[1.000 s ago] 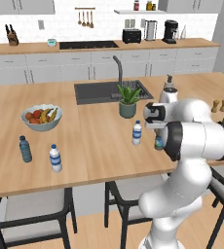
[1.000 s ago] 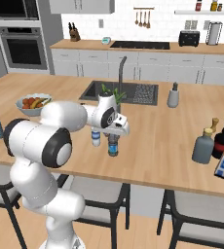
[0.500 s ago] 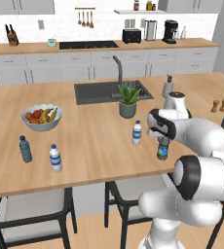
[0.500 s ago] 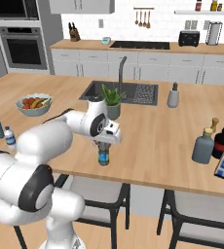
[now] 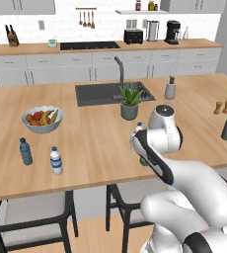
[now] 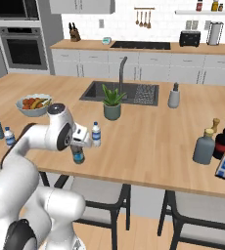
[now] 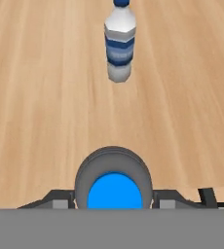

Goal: Move the plastic bottles in the middle to the plastics group, and the glass bottles in the middle to the glass group.

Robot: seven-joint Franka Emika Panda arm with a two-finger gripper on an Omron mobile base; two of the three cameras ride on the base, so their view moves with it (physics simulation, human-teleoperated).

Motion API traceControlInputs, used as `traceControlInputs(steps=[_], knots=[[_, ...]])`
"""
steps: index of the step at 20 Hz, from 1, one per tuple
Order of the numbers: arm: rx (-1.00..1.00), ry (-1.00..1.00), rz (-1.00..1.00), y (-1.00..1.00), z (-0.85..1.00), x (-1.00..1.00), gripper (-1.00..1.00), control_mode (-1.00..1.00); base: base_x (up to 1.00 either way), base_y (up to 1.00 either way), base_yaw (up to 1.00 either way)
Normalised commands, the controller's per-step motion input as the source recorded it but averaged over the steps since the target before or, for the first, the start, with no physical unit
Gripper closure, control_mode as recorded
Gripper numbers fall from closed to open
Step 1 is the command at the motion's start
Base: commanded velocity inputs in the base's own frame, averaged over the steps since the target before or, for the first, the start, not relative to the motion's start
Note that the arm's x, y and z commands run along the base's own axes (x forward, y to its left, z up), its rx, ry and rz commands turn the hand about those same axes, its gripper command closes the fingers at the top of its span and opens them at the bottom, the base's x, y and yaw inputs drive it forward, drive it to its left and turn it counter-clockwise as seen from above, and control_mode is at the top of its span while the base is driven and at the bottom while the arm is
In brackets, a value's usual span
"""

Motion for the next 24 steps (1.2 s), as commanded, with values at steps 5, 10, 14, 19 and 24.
traceControlInputs(steps=[5,10,14,19,24], knots=[[0.0,-0.21,0.0,0.98,0.58,-0.01,1.0,-1.0,0.0,0.0,0.0],[0.0,-0.05,0.01,0.97,0.53,0.04,1.0,-1.0,0.0,0.0,0.0],[0.0,0.11,0.05,0.89,0.53,0.11,1.0,-1.0,0.0,0.0,0.0],[-0.06,0.29,0.03,0.69,0.41,0.32,1.0,-1.0,0.0,0.0,0.0],[-0.15,0.37,0.0,0.43,0.13,0.57,1.0,-1.0,0.0,0.0,0.0]])
